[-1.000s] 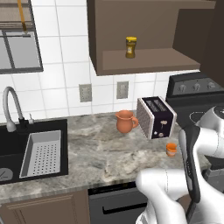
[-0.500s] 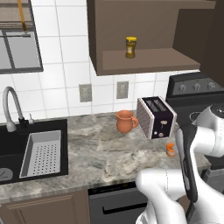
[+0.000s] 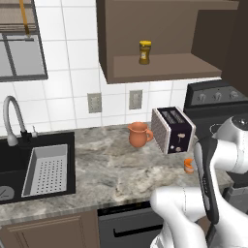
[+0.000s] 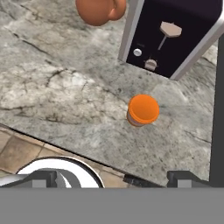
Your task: Pick the canned food and jam from the counter and place them in the cabinets closest to them.
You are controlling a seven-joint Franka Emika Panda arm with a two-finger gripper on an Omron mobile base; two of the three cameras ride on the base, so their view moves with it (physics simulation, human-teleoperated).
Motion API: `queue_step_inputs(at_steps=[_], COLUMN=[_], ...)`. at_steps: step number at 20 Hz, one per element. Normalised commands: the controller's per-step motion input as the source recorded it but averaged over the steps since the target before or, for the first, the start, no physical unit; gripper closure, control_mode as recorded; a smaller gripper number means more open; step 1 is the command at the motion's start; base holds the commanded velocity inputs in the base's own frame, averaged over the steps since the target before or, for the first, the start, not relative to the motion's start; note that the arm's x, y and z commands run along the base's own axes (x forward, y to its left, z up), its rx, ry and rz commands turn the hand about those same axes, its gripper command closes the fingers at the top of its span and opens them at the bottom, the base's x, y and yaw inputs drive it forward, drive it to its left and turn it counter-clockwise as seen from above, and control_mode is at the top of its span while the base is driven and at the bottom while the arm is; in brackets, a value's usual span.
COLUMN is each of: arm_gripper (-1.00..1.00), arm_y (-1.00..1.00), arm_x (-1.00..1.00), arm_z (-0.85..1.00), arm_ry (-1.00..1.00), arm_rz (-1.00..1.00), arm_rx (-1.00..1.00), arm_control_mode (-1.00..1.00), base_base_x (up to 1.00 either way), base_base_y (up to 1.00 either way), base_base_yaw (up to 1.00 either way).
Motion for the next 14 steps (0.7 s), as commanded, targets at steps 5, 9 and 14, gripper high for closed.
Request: queue_step_inputs(at_steps=[5,9,14], arm_gripper=[-1.00,-1.00,-1.00], arm_y=[0.00,0.00,0.02], arm_x=[0.00,0.00,0.02], arm_z=[-0.22,-0.22,-0.19], arm_ry=[0.00,-0.02,-0.03], arm_rz=[0.00,0.00,0.00], arm_rx=[0.00,0.00,0.00], arm_control_mode=[-1.00,-1.00,-1.00], base_base_x=[0.00,0.00,0.00], base_base_y=[0.00,0.00,0.00], base_base_yaw=[0.00,0.00,0.00])
